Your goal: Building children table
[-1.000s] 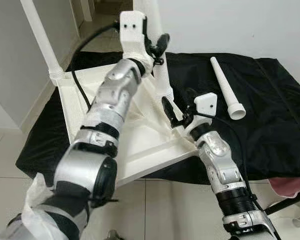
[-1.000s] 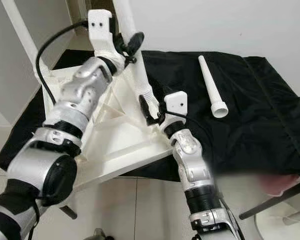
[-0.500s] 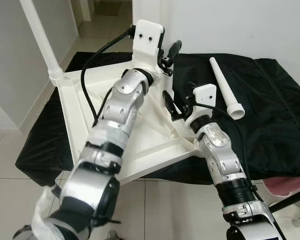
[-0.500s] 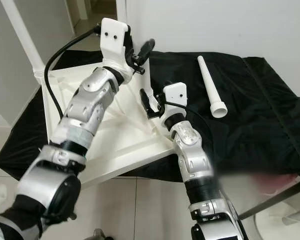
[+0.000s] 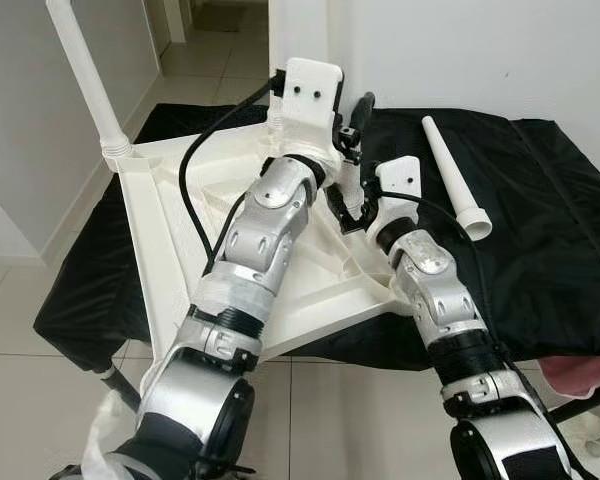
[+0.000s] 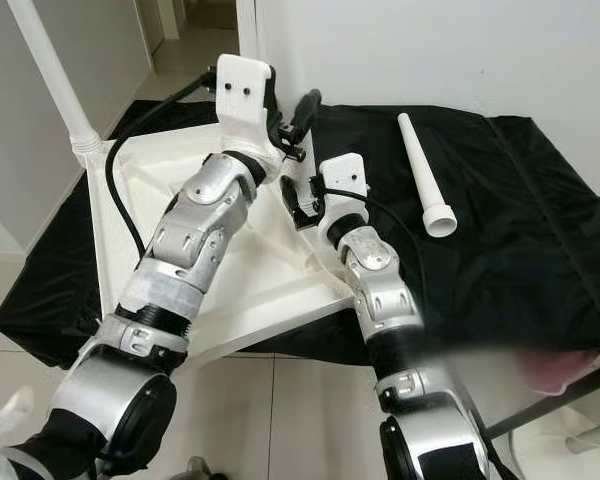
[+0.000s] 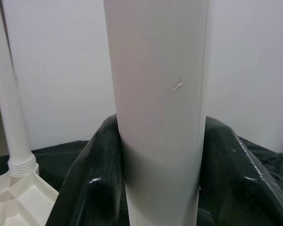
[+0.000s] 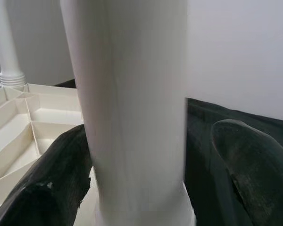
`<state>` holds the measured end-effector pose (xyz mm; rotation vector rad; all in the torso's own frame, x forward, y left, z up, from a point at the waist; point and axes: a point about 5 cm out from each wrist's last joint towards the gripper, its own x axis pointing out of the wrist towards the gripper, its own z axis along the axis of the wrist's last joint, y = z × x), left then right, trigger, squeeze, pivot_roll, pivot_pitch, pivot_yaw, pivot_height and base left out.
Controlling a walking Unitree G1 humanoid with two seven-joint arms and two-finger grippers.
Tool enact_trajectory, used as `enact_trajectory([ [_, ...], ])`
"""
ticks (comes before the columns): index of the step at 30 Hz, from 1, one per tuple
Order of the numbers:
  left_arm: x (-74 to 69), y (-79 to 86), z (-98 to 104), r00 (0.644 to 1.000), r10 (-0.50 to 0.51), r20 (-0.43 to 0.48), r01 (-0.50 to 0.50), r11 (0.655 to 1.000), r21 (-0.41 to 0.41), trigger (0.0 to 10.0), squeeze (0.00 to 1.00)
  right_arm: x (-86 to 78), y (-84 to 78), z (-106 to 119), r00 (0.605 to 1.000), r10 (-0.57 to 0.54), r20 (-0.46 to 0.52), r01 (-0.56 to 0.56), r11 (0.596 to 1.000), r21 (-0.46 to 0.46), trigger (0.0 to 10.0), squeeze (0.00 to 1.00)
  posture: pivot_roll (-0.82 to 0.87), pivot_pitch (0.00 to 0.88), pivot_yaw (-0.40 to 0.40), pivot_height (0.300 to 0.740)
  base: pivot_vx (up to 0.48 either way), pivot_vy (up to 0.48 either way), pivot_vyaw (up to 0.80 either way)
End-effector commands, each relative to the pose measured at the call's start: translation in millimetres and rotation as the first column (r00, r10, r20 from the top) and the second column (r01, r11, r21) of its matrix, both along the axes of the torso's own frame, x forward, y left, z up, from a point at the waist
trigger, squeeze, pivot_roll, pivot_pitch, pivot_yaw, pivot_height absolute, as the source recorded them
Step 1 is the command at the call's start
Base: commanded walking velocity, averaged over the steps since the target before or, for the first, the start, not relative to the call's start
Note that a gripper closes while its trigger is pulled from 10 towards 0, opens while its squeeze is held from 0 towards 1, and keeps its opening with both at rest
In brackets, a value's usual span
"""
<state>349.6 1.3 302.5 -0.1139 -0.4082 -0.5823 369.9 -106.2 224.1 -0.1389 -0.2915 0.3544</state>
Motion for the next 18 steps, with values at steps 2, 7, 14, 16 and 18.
enact_trajectory([
  [2,-3.9,-4.3,2.2,1.0,0.001,0.01,-0.001,1.0,0.008,10.0,0.0,2.6,2.2,-2.4,1.0,0.007,-0.01,-0.008,0.999,-0.037,10.0,0.0,0.0,0.013,-0.017,0.74,0.0,0.0,0.0],
  [7,-6.2,-7.1,2.8,1.0,-0.003,0.006,0.003,1.0,0.01,10.0,0.0,6.1,5.5,-1.9,1.0,0.02,-0.012,-0.02,0.999,-0.048,10.0,0.0,0.0,0.022,-0.017,0.74,0.0,0.0,0.0],
  [14,-7.7,-8.8,2.4,1.0,-0.005,0.004,0.005,1.0,0.013,10.0,0.0,7.4,8.6,-1.1,0.999,0.031,-0.015,-0.031,0.999,-0.04,9.3,0.0,0.0,0.026,-0.019,0.74,0.0,0.0,0.0],
  [16,-8.2,-9.0,2.4,1.0,-0.005,0.003,0.005,1.0,0.013,10.0,0.0,7.5,9.1,-1.2,0.999,0.033,-0.014,-0.033,0.999,-0.04,6.7,0.0,0.0,0.026,-0.019,0.74,0.0,0.0,0.0],
  [18,-9.3,-10.8,2.1,1.0,-0.01,0.002,0.01,1.0,0.016,10.0,0.0,7.8,9.7,-1.6,0.999,0.034,-0.012,-0.035,0.999,-0.042,5.3,0.0,0.0,0.026,-0.021,0.74,0.0,0.0,0.0],
])
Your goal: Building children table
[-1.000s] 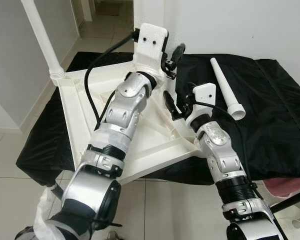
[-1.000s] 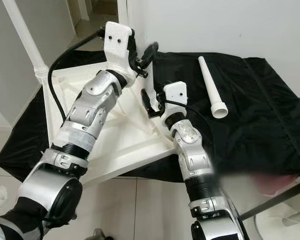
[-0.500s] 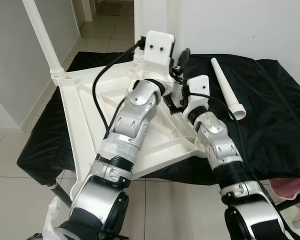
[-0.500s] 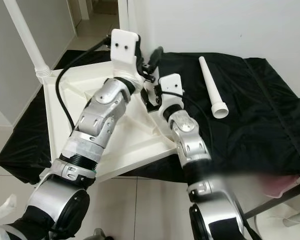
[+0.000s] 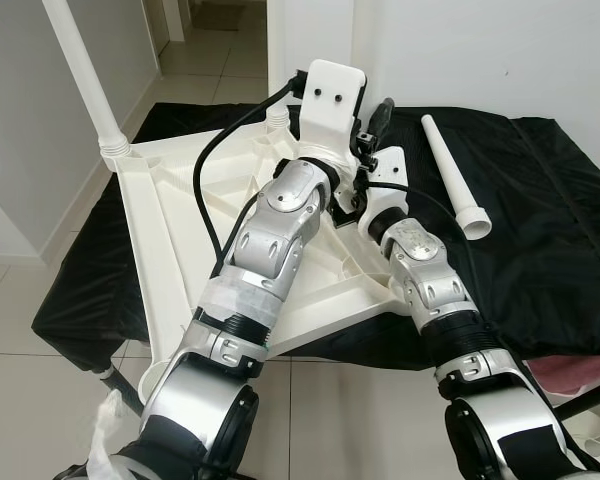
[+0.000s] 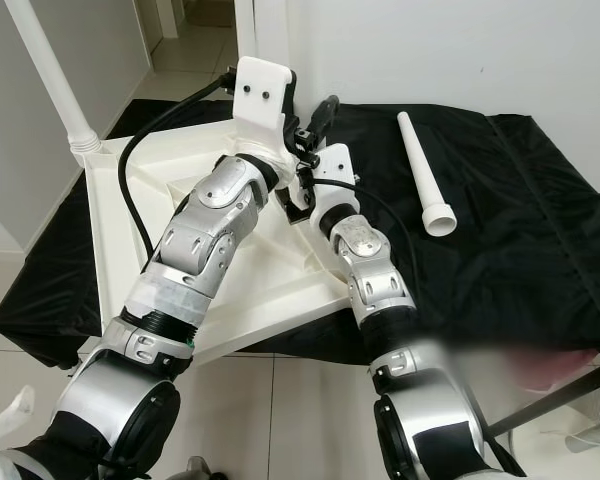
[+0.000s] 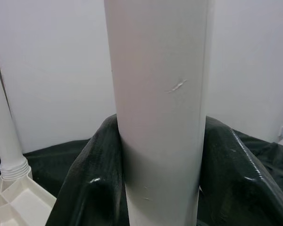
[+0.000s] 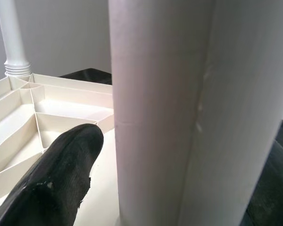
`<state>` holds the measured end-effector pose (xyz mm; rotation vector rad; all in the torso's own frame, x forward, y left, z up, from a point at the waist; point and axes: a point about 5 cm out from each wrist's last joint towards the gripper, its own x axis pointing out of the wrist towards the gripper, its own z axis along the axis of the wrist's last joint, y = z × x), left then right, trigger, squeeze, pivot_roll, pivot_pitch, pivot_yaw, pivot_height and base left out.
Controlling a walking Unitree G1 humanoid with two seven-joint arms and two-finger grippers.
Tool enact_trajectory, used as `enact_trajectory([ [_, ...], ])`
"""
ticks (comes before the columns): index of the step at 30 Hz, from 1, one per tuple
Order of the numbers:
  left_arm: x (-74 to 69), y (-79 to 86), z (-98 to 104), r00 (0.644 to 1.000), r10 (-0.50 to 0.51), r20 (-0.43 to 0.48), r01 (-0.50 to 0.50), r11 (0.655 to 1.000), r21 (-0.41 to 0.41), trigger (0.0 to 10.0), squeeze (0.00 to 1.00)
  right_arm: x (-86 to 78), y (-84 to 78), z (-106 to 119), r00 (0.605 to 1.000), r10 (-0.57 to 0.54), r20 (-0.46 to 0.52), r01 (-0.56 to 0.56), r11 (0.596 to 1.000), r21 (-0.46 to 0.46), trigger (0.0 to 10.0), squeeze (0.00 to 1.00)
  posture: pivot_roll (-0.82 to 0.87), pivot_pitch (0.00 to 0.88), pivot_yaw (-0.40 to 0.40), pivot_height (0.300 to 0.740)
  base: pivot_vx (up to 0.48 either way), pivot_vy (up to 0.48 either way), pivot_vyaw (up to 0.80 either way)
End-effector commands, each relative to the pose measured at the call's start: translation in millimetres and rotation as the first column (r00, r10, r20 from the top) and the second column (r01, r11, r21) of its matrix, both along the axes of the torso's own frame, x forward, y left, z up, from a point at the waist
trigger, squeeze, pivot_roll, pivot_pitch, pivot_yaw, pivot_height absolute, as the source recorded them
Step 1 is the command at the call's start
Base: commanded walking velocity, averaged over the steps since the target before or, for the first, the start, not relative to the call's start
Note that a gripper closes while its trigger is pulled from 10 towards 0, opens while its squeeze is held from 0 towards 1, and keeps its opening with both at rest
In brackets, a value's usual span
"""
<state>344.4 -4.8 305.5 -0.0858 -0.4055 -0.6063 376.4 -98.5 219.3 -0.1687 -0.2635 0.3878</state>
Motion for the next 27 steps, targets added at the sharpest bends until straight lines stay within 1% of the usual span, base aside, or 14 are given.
enact_trajectory([
  [1,-4.6,-5.6,-1.2,1.0,0.005,-0.006,-0.005,1.0,-0.013,10.0,0.0,1.4,2.1,3.4,1.0,0.01,0.015,-0.01,1.0,-0.006,5.9,0.0,0.0,0.026,-0.021,0.74,0.0,0.0,0.0],
  [2,-4.9,-6.4,-1.5,1.0,0.003,-0.005,-0.003,1.0,-0.011,10.0,0.0,1.5,2.0,3.9,1.0,0.011,0.018,-0.011,1.0,-0.009,5.1,0.0,0.0,0.025,-0.021,0.74,0.0,0.0,0.0],
  [6,-5.7,-8.0,-2.4,1.0,-0.002,-0.006,0.002,1.0,-0.005,10.0,0.0,2.0,0.7,6.5,0.999,0.003,0.033,-0.002,1.0,-0.011,4.7,0.0,0.0,0.023,-0.02,0.74,0.0,0.0,0.0],
  [12,-6.3,-8.5,-2.7,1.0,-0.004,-0.003,0.004,1.0,0.005,10.0,0.0,2.8,0.5,9.2,0.999,0.0,0.045,0.0,1.0,-0.01,5.0,0.0,0.0,0.022,-0.019,0.74,0.0,0.0,0.0],
  [13,-6.3,-8.5,-2.8,1.0,-0.003,-0.004,0.003,1.0,0.005,10.0,0.0,2.9,0.5,9.3,0.999,0.001,0.046,0.0,1.0,-0.008,4.3,0.0,-0.01,0.021,-0.019,0.74,0.0,0.0,0.0],
  [14,-6.4,-8.7,-2.9,1.0,-0.003,-0.005,0.003,1.0,0.006,10.0,0.0,3.1,0.0,9.2,0.999,-0.003,0.047,0.003,1.0,-0.006,1.1,0.0,-0.01,0.021,-0.02,0.74,0.0,0.0,0.0],
  [16,-6.4,-8.9,-3.1,1.0,-0.003,-0.007,0.004,1.0,0.006,10.0,0.0,3.1,-0.4,9.1,0.999,-0.004,0.046,0.005,1.0,-0.004,0.8,0.0,-0.01,0.021,-0.02,0.74,0.0,0.0,0.0],
  [17,-6.8,-9.3,-3.4,1.0,-0.004,-0.006,0.005,1.0,0.008,10.0,0.0,3.2,-0.8,8.9,0.999,-0.005,0.045,0.006,1.0,-0.001,0.0,0.0,-0.01,0.022,-0.021,0.74,0.0,0.0,0.0],
  [21,-8.0,-10.3,-3.6,1.0,-0.004,0.008,0.004,1.0,0.029,10.0,0.0,3.4,-1.9,8.0,0.999,-0.01,0.037,0.009,1.0,0.02,0.0,0.0,0.0,0.023,-0.025,0.74,0.0,0.0,0.0],
  [22,-8.5,-10.7,-3.5,1.0,-0.006,0.017,0.005,0.999,0.039,10.0,0.0,3.6,-2.4,7.6,0.999,-0.014,0.032,0.013,1.0,0.026,3.1,0.0,0.0,0.023,-0.026,0.74,0.0,0.0,0.0],
  [24,-9.0,-11.0,-3.6,1.0,-0.013,0.019,0.012,0.999,0.04,10.0,0.0,3.7,-2.9,7.1,0.999,-0.019,0.027,0.018,0.999,0.031,3.1,0.0,0.0,0.023,-0.026,0.74,0.0,0.0,0.0],
  [25,-8.5,-9.2,-3.6,1.0,-0.013,-0.005,0.013,1.0,-0.009,10.0,0.52,4.0,-3.5,6.2,0.999,-0.027,0.019,0.027,0.999,0.041,10.0,0.0,0.0,0.023,-0.027,0.74,0.0,0.0,0.0],
  [26,-8.5,-9.2,-3.6,1.0,-0.013,-0.005,0.013,1.0,-0.009,10.0,0.52,4.0,-3.5,6.2,0.999,-0.027,0.019,0.027,0.999,0.041,10.0,0.0,0.0,0.023,-0.027,0.74,0.0,0.0,0.0],
  [27,-8.3,-7.9,-3.1,0.999,-0.027,-0.029,0.025,0.998,-0.057,10.0,1.0,4.3,-3.7,5.2,0.999,-0.032,0.009,0.032,0.998,0.046,10.0,0.0,0.0,0.023,-0.027,0.74,0.0,0.0,0.0],
])
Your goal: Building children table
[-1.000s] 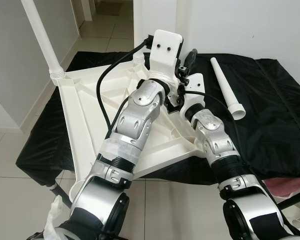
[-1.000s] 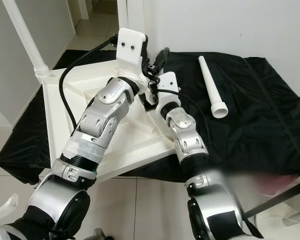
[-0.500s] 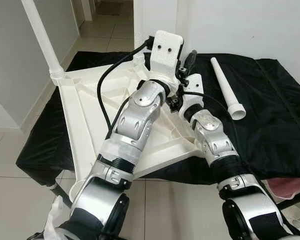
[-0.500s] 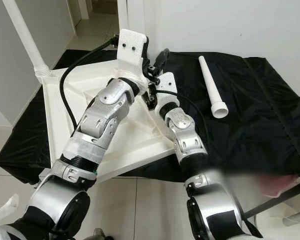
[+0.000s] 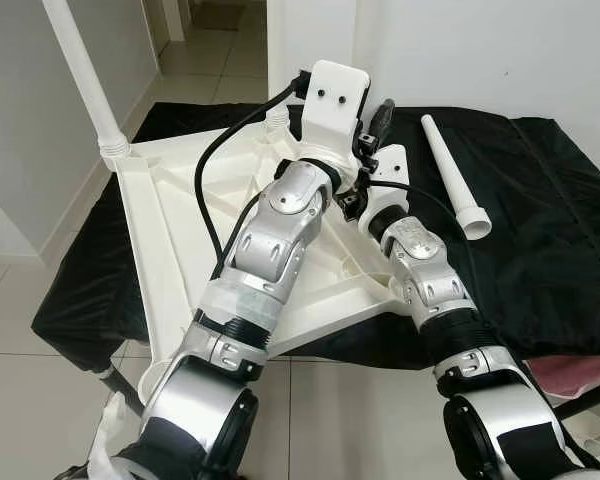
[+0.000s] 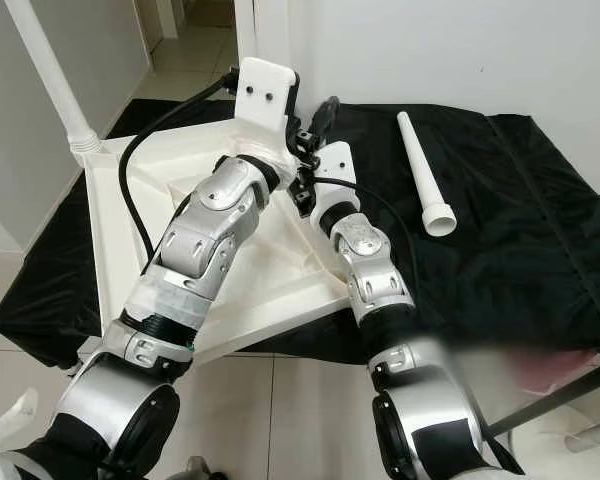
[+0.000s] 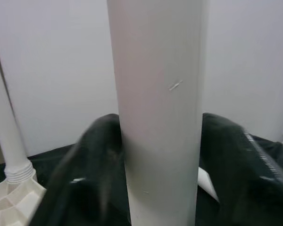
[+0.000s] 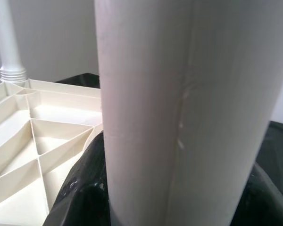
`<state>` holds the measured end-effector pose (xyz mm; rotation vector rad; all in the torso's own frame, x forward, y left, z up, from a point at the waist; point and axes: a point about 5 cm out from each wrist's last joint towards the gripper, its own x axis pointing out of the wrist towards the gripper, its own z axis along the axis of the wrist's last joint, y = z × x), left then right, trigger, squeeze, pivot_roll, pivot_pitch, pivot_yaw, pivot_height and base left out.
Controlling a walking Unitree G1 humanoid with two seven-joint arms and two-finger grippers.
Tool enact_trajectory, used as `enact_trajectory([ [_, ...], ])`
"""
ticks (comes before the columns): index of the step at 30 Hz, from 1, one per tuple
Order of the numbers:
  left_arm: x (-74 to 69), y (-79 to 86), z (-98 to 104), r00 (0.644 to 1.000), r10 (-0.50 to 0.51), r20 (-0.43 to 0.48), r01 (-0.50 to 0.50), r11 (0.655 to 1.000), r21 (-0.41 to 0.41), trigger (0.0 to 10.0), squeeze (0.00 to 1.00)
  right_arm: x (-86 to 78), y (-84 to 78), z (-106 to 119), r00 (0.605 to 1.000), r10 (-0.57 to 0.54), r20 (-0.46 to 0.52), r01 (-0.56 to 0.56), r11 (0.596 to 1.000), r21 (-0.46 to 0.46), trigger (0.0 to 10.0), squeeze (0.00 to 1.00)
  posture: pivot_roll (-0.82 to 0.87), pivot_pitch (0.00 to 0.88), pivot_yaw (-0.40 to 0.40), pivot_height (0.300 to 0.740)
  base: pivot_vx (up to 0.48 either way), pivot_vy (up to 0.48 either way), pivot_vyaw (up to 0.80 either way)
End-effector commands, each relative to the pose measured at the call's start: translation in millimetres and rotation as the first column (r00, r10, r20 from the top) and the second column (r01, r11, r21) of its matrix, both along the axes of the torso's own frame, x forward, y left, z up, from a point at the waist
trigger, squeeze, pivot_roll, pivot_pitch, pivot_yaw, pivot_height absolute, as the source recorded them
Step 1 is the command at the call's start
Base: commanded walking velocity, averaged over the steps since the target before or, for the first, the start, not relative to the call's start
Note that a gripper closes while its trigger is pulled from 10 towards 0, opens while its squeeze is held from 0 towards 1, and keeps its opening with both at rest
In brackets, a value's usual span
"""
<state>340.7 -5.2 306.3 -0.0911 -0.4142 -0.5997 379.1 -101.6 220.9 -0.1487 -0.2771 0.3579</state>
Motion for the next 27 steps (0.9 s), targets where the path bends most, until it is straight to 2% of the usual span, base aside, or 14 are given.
enact_trajectory([
  [1,-3.3,-5.1,-3,0.998,-0.033,-0.056,0.029,0.996,-0.081,10.0,1.0,2.2,-1.0,1,0.999,-0.026,-0.018,0.027,0.999,0.038,10.0,0.0,0.0,0.02,-0.029,0.74,0.0,0.0,0.0],
  [5,-2.8,-4.4,-3,0.998,-0.028,-0.055,0.024,0.997,-0.077,10.0,1.0,2.2,-1.1,0,0.999,-0.034,-0.029,0.036,0.998,0.057,10.0,0.0,0.0,0.02,-0.029,0.74,0.0,0.0,0.0],
  [6,-3.7,-3.8,-2,0.998,-0.043,-0.052,0.038,0.995,-0.089,10.0,0.05,2.0,-1.7,-2,0.998,-0.047,-0.037,0.049,0.997,0.064,10.0,0.0,0.0,0.019,-0.029,0.74,0.0,0.0,0.0],
  [7,-3.7,-3.8,-2,0.998,-0.043,-0.052,0.038,0.995,-0.089,10.0,0.05,2.0,-1.7,-2,0.998,-0.047,-0.037,0.049,0.997,0.064,10.0,0.0,0.0,0.019,-0.029,0.74,0.0,0.0,0.0],
  [8,-3.7,-2.5,-1,0.996,-0.058,-0.072,0.049,0.992,-0.116,10.0,0.0,1.6,-2.6,-4,0.997,-0.059,-0.046,0.062,0.996,0.071,10.0,0.0,0.0,0.015,-0.03,0.74,0.0,0.0,0.0],
  [9,-3.4,1.3,0,0.993,-0.07,-0.096,0.052,0.983,-0.174,10.0,0.0,1.1,-3.9,-6,0.996,-0.071,-0.056,0.076,0.994,0.084,10.0,0.0,-0.01,0.014,-0.026,0.74,0.0,0.0,0.0],
  [11,-3.4,1.3,0,0.993,-0.07,-0.096,0.052,0.983,-0.174,10.0,0.0,1.1,-3.9,-6,0.996,-0.071,-0.056,0.076,0.994,0.084,10.0,0.0,-0.01,0.014,-0.026,0.74,0.0,0.0,0.0],
  [13,-1.5,14.8,0,0.987,-0.089,-0.134,0.046,0.953,-0.298,10.0,0.0,0.4,-8.1,-9,0.994,-0.091,-0.064,0.097,0.99,0.099,10.0,0.0,-0.01,0.012,-0.025,0.74,0.0,0.0,0.0],
  [14,-1.5,14.8,0,0.987,-0.089,-0.134,0.046,0.953,-0.298,10.0,0.0,0.4,-8.1,-9,0.994,-0.091,-0.064,0.097,0.99,0.099,10.0,0.0,-0.01,0.012,-0.025,0.74,0.0,0.0,0.0],
  [16,2.2,32.1,-4,0.98,-0.092,-0.175,0.017,0.921,-0.389,10.0,0.0,-0.9,-13.6,-11,0.992,-0.115,-0.06,0.121,0.988,0.097,10.0,0.0,-0.01,0.01,-0.028,0.74,0.0,0.0,0.0],
  [17,2.2,32.1,-4,0.98,-0.092,-0.175,0.017,0.921,-0.389,10.0,0.0,-0.9,-13.6,-11,0.992,-0.115,-0.06,0.121,0.988,0.097,10.0,0.0,-0.01,0.01,-0.028,0.74,0.0,0.0,0.0],
  [20,6.6,53.6,-15,0.974,-0.054,-0.221,-0.047,0.902,-0.429,10.0,0.0,-3.2,-19.7,-16,0.987,-0.146,-0.067,0.152,0.983,0.098,10.0,0.0,0.0,0.01,-0.028,0.74,0.0,0.0,0.0],
  [22,6.6,53.6,-15,0.974,-0.054,-0.221,-0.047,0.902,-0.429,10.0,0.0,-3.2,-19.7,-16,0.987,-0.146,-0.067,0.152,0.983,0.098,10.0,0.0,0.0,0.01,-0.028,0.74,0.0,0.0,0.0],
  [27,7.7,75.1,-27,0.967,0.01,-0.254,-0.117,0.904,-0.411,10.0,0.0,-5.4,-27.7,-22,0.979,-0.186,-0.081,0.194,0.975,0.108,10.0,0.0,0.0,0.013,-0.029,0.74,0.0,0.0,0.0],
])
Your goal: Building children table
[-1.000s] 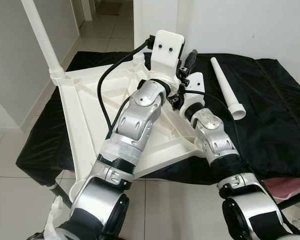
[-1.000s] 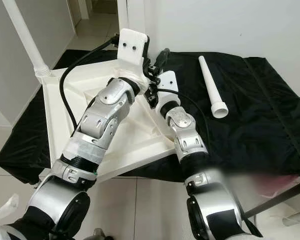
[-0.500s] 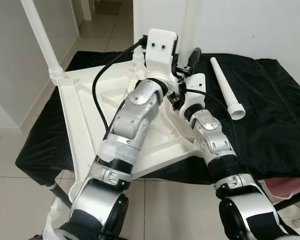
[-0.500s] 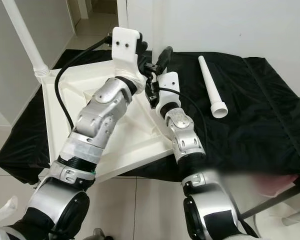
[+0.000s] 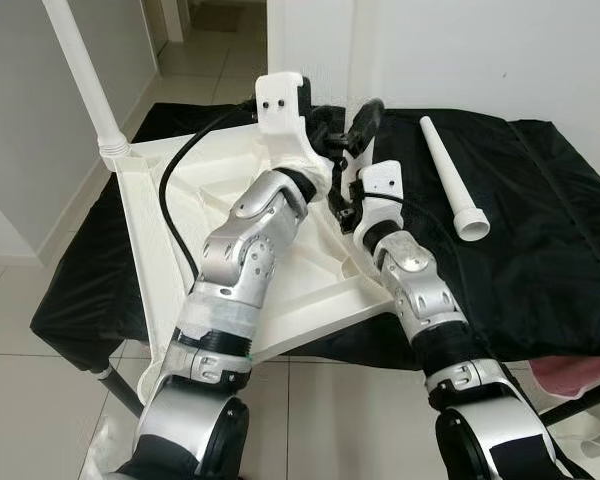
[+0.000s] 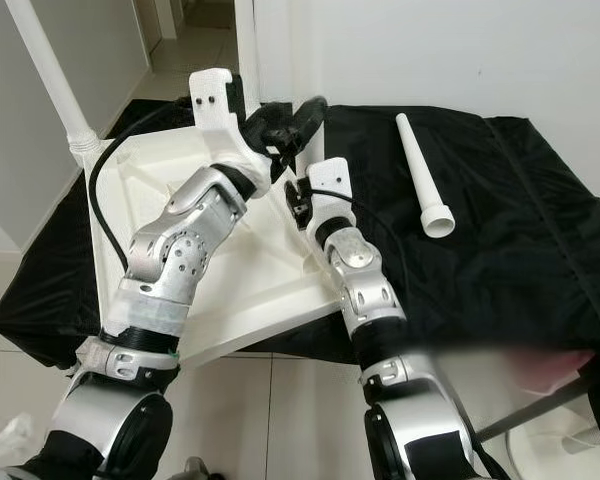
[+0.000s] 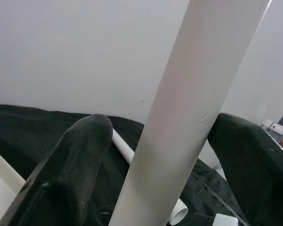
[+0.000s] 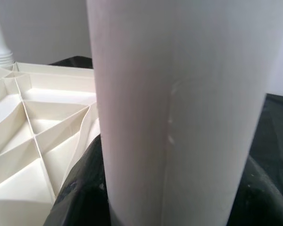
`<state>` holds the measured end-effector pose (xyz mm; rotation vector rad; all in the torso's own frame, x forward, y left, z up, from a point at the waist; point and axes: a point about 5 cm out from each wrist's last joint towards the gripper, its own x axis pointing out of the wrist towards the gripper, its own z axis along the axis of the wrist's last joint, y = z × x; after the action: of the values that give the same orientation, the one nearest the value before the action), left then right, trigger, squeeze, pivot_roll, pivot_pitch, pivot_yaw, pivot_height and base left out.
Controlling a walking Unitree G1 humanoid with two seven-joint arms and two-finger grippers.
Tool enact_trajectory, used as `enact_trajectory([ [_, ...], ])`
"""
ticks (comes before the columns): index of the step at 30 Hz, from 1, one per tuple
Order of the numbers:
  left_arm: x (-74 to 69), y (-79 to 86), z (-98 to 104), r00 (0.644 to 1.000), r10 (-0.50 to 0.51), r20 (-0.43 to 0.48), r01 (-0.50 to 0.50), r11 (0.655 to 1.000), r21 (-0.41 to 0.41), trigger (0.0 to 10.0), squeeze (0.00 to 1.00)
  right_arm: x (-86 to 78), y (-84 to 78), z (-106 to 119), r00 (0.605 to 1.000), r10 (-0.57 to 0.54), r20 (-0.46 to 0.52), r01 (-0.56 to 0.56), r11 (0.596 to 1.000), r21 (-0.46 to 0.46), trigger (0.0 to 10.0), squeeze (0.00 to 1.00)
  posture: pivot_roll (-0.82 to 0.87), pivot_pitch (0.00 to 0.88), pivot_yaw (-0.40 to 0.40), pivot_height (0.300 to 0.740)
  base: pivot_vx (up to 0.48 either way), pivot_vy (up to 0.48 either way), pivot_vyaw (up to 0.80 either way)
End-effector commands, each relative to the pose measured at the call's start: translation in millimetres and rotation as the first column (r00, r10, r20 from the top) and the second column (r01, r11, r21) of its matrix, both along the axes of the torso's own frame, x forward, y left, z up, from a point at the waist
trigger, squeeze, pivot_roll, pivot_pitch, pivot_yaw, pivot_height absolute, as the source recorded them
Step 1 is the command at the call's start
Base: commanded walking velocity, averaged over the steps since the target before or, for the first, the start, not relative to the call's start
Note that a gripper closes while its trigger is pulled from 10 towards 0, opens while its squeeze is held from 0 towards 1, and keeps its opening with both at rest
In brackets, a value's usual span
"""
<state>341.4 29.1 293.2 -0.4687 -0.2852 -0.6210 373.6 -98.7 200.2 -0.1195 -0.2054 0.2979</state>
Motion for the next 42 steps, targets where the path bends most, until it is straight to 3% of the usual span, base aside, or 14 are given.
enact_trajectory([
  [1,6.9,40.8,-14,0.982,0.172,-0.074,-0.18,0.978,-0.106,10.0,0.0,0.1,-30.6,-2,0.991,-0.133,-0.003,0.133,0.987,0.086,10.0,0.0,0.0,0.013,-0.029,0.74,0.0,0.0,0.0],
  [7,5.2,45.5,-15,0.982,0.174,-0.07,-0.181,0.978,-0.108,10.0,0.0,0.1,-33.2,-3,0.99,-0.144,-0.011,0.144,0.986,0.089,10.0,0.0,0.01,0.012,-0.031,0.74,0.0,0.0,0.0],
  [12,-2.1,34.7,-7,0.995,0.102,-0.017,-0.103,0.99,-0.092,10.0,0.0,0.6,-30.1,1,0.991,-0.133,-0.005,0.133,0.987,0.092,10.0,0.0,0.01,0.006,-0.034,0.74,0.0,0.0,0.0],
  [19,-6.0,30.1,-7,0.997,0.082,0.007,-0.082,0.995,-0.065,10.0,0.0,-0.2,-29.8,1,0.991,-0.134,-0.001,0.133,0.986,0.098,10.0,0.0,0.01,0.0,-0.033,0.74,0.0,0.0,0.0],
  [23,-9.0,29.2,-17,0.996,0.088,0.024,-0.089,0.996,0.021,10.0,0.0,-3.9,-35.3,4,0.988,-0.153,0.026,0.149,0.981,0.126,10.0,0.0,0.01,0.0,-0.035,0.74,0.0,0.0,0.0],
  [26,-14.4,33.1,-39,0.995,0.1,0.03,-0.103,0.984,0.148,10.0,0.0,-11.7,-47.2,5,0.98,-0.191,0.051,0.178,0.966,0.19,10.0,0.0,0.01,0.0,-0.032,0.74,0.0,0.0,0.0],
  [34,-16.5,38.8,-57,0.991,0.134,0.0,-0.132,0.974,0.184,10.0,0.0,-18.0,-51.6,1,0.979,-0.201,0.041,0.187,0.956,0.226,10.0,0.0,0.0,0.0,-0.033,0.74,0.0,0.0,0.0],
  [42,-22.5,48.8,-76,0.975,0.218,0.033,-0.218,0.935,0.281,10.0,0.0,-33.4,-50.4,-7,0.981,-0.185,0.054,0.17,0.962,0.214,10.0,0.0,-0.01,0.0,-0.027,0.74,0.0,0.0,0.0],
])
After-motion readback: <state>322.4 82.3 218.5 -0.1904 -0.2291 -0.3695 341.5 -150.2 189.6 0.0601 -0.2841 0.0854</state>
